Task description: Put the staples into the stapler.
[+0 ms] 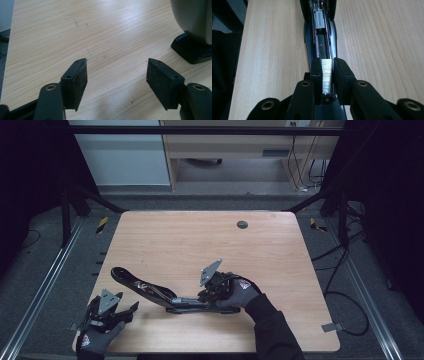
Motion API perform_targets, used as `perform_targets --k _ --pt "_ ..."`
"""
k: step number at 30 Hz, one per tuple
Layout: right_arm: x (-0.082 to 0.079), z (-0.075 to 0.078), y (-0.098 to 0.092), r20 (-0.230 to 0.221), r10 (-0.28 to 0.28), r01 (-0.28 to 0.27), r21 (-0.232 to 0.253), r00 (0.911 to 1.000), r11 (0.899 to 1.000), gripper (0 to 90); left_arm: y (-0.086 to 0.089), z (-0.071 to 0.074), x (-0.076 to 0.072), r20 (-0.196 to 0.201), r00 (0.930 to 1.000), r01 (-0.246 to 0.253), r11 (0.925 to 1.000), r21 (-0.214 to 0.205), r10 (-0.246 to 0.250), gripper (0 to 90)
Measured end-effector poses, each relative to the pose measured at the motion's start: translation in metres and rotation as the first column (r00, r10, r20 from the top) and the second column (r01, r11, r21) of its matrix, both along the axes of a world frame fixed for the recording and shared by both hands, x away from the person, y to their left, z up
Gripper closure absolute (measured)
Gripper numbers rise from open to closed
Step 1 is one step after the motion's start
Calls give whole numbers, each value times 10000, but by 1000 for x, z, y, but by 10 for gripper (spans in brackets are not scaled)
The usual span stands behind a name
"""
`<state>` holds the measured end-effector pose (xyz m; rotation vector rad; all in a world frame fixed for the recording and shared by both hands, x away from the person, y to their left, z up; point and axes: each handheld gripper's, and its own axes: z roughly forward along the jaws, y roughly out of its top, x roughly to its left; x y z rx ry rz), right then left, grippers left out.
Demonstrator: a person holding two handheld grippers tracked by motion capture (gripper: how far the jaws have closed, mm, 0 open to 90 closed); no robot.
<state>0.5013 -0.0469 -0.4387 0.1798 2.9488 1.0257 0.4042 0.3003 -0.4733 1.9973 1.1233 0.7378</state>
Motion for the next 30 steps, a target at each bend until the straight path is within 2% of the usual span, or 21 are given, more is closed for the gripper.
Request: perform_targets --k 24,30 --pt "1 -1 1 6 178 -179 132 9998 9998 787 0 0 0 -23 10000 8 10000 -2 -8 329" --pt "0 0 -1 13 193 -193 42 9998 9998 787 0 0 0 -26 10000 5 10000 4 -5 329"
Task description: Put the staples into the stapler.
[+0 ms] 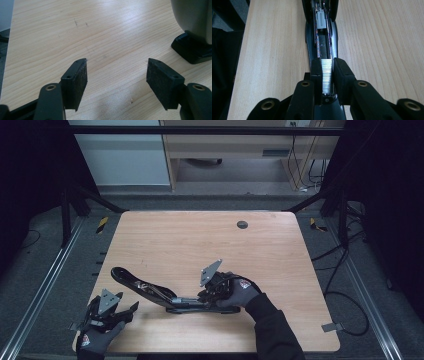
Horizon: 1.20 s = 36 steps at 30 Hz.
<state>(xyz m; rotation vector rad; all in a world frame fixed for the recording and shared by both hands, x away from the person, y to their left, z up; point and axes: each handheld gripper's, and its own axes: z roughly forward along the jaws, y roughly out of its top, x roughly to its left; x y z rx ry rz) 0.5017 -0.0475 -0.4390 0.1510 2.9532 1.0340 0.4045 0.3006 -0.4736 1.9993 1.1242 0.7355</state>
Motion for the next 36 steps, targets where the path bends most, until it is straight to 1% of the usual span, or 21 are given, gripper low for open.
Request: perform_targets --k 4,7,9,13,26,36 --pt "0 0 0 49 33 -33 -14 10000 10000 787 0 0 0 -6 10000 -3 10000 -10 3 329" --pt "0 0 1 9 106 -106 69 9999 9999 787 0 0 0 -4 10000 -15 10000 -18 14 329" --pt "1 -1 1 24 101 -101 0 9999 9999 787 0 0 0 -5 10000 -18 10000 -14 18 329" --pt "1 -1 1 19 105 -105 25 9999 9999 787 0 0 0 -9 10000 1 10000 3 -1 329" --pt "1 -1 1 -137 -13 13 33 9999 10000 786 0 0 0 -6 10000 -7 10000 -6 7 329" --pt "0 0 1 -32 -55 55 -46 10000 10000 780 0 0 0 -11 10000 -3 10000 -1 3 329"
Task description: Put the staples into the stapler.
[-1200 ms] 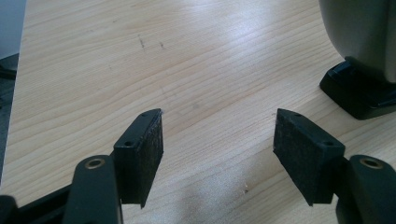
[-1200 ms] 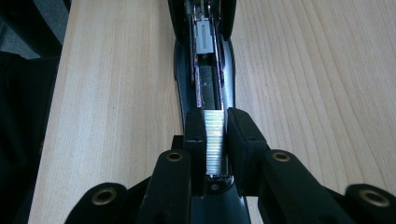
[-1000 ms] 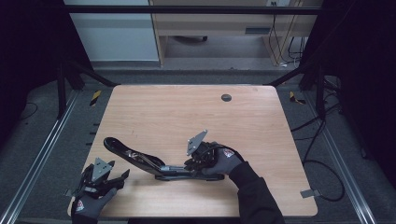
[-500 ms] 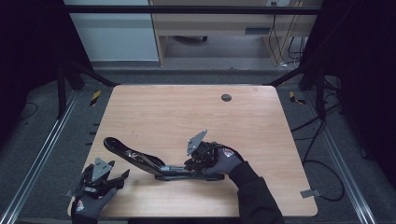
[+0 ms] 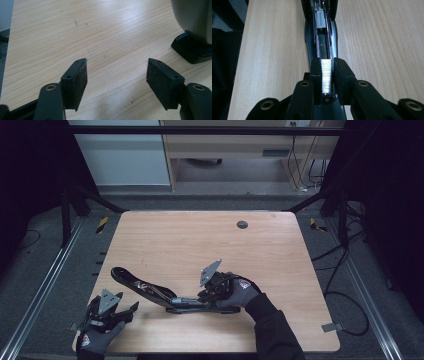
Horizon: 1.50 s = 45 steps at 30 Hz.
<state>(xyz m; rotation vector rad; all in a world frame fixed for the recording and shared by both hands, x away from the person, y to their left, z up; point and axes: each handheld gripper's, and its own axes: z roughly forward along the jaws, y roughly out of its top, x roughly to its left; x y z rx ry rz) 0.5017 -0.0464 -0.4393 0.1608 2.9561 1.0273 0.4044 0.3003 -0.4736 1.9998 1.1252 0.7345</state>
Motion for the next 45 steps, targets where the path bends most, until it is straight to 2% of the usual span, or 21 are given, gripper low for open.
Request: perform_targets --k 6,12,18,21,24,29,30,32,36,39,41,43,45 --pt "0 1 -1 46 -91 91 -44 9999 9999 759 0 0 0 -4 10000 2 10000 -4 -2 329" --pt "-1 3 -1 133 -189 187 134 9997 9997 760 0 0 0 -1 10000 -2 10000 -8 2 329" --pt "-1 10 -5 376 -698 683 406 9969 9968 765 0 0 0 25 10000 11 10000 2 -11 329" --pt "-3 14 -8 547 -1055 1018 666 9929 9926 762 0 0 0 42 10000 -12 10000 -4 12 329" --pt "-5 18 -12 472 -1481 1439 828 9878 9861 721 0 1 -1 58 10000 4 10000 -35 -4 329" --pt "-8 25 -23 577 -2125 2048 1170 9755 9718 679 -1 2 -2 111 9999 88 9999 -68 -87 329" --pt "-9 27 -28 409 -2377 2308 1296 9705 9643 655 -1 2 -2 121 9999 110 9999 -45 -109 329" --pt "-10 28 -33 469 -2695 2603 1455 9619 9545 652 -1 2 -3 132 9998 143 9998 -102 -141 328" --pt "-14 30 -48 690 -3518 3352 1794 9335 9249 647 -1 4 -4 217 9996 198 9993 -314 -192 323" --pt "-19 31 -59 813 -4079 3848 2077 9094 8993 636 0 6 -5 256 9991 338 9984 -444 -327 320" --pt "-22 30 -65 910 -4452 4198 2103 8908 8829 622 -1 7 -6 320 9988 382 9981 -485 -367 316" --pt "-24 29 -71 1059 -4874 4612 2019 8668 8640 593 -2 7 -7 386 9984 427 9980 -472 -409 309" --pt "-25 27 -78 1020 -5176 4865 2278 8495 8434 589 -3 8 -7 423 9979 505 9974 -521 -483 305"
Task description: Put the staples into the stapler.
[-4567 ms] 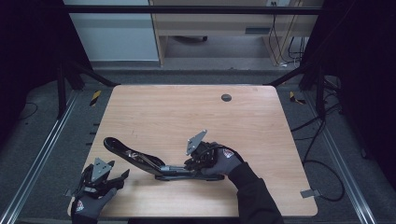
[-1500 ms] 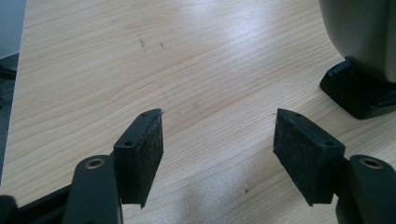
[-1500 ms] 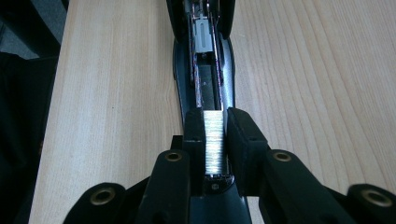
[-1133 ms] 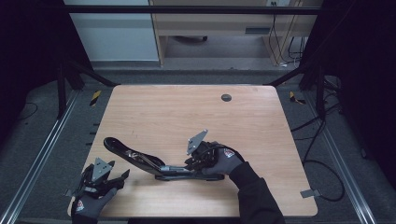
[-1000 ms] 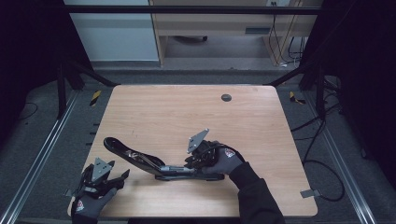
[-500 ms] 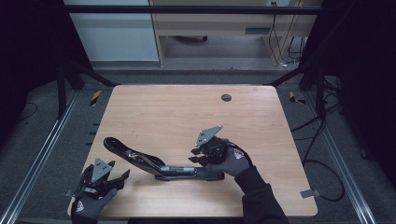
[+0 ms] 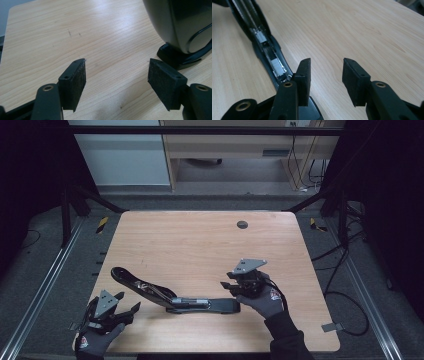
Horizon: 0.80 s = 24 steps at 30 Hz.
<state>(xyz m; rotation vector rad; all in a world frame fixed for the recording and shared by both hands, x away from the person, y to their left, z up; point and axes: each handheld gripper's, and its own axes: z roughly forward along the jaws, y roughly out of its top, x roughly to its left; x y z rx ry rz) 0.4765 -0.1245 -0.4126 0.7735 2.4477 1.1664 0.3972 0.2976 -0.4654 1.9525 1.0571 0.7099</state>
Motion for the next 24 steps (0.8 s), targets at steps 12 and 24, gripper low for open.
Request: perform_targets --k 12,24 --pt "-15 -15 -32 233 -1938 1920 637 9808 9793 538 -2 5 -4 176 9992 350 9991 -255 -346 291" --pt "-34 -33 -51 -120 -2727 2726 917 9620 9577 481 -3 10 -8 386 9977 571 9974 -428 -555 275"
